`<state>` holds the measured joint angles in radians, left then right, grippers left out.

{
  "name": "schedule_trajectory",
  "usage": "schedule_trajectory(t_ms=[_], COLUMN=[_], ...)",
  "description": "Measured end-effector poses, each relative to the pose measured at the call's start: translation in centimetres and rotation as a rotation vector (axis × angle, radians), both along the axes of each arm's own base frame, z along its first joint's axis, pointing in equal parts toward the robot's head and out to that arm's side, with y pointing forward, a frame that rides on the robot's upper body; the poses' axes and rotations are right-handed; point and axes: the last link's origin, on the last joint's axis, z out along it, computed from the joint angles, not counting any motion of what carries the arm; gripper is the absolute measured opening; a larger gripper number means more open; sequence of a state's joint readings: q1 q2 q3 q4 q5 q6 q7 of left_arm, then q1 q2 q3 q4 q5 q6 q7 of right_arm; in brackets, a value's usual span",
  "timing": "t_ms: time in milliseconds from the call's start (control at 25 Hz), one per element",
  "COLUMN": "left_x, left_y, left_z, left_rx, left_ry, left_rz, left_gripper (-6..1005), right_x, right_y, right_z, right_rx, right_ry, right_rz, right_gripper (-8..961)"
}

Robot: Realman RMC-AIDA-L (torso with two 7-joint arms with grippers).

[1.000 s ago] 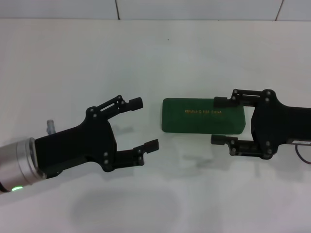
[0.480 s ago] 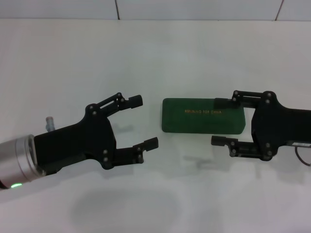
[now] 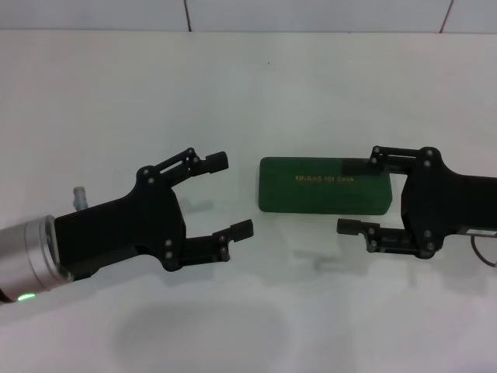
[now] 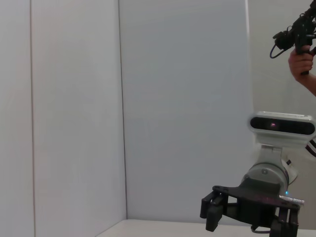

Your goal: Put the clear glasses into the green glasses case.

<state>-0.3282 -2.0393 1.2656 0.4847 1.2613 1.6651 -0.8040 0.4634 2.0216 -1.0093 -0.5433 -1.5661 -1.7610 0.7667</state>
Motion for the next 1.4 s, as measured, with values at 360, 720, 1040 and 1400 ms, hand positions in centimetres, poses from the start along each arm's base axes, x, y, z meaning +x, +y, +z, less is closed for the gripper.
schedule_trajectory(t_ms=[360,720,1040,1400], left_x=[0.05,0.17,0.22,0.31], left_y=[0.23,0.35,0.38,0.30], left_z=[0.17,0.12,0.09,-0.10], left_rx=[0.009,0.007,0.006,0.003], left_ry=[-0.002,-0.002,-0.002,-0.007], left_rz=[0.000,-0.003,-0.005,-0.003], left_gripper=[893,893,893,893], right_x=[-0.01,-0.23,-0.24,-0.24], right_y=[-0.03,0.09,0.10,0.12], right_z=[-0.06,-0.05,-0.03,-0.01], right_rx=[0.010,0.019,0.020,0.021], right_ry=[-0.002,0.008,0.009,0.009], right_rz=[0.012,0.017,0.017,0.017], right_gripper=[636,636,636,636])
